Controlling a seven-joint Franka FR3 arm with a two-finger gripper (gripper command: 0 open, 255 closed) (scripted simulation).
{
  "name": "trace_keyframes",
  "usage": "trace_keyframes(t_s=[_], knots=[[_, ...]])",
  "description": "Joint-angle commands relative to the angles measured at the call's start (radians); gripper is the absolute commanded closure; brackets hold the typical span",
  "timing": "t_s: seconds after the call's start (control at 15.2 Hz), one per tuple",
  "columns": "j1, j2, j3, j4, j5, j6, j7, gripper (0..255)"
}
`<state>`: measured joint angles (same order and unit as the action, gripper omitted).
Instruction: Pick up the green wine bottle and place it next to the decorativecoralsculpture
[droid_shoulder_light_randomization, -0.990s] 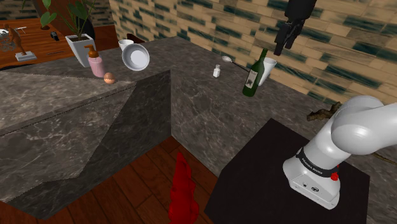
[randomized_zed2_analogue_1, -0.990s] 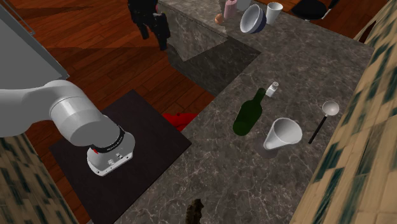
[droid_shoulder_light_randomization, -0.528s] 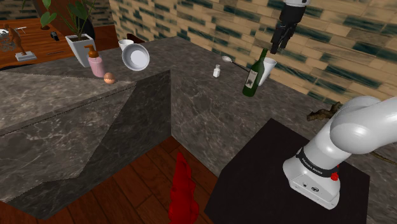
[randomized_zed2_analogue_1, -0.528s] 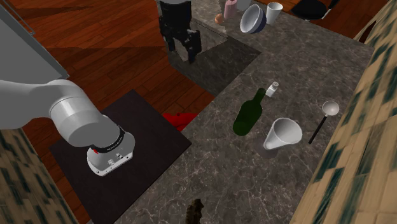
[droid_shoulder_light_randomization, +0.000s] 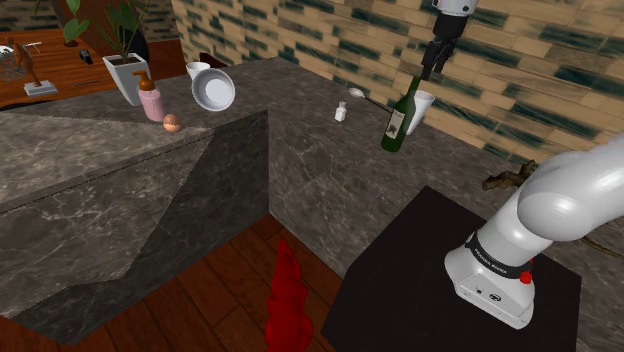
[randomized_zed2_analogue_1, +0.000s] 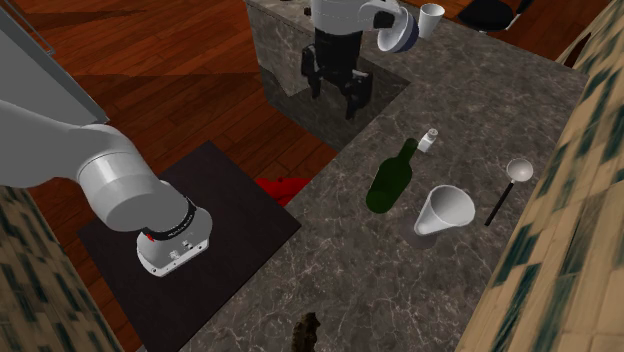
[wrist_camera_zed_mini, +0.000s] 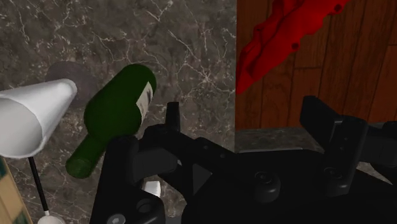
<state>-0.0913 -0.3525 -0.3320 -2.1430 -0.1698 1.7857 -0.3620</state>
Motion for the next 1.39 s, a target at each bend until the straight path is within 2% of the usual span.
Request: trace_keyframes(t_s=[0.0, 0.46, 0.86, 1.32], knots=[[-0.005, 0.069, -0.037, 0.044, 0.012, 0.029, -0.050, 0], [-0.036, 0.329, -0.140, 0.242, 0.116, 0.084, -0.232, 0], [-0.105, 0.559, -0.177, 0.450, 0.241, 0.078, -0.374, 0], [-0.108, 0.576, -0.173, 0.376, 0.251, 0.167, -0.381, 0]])
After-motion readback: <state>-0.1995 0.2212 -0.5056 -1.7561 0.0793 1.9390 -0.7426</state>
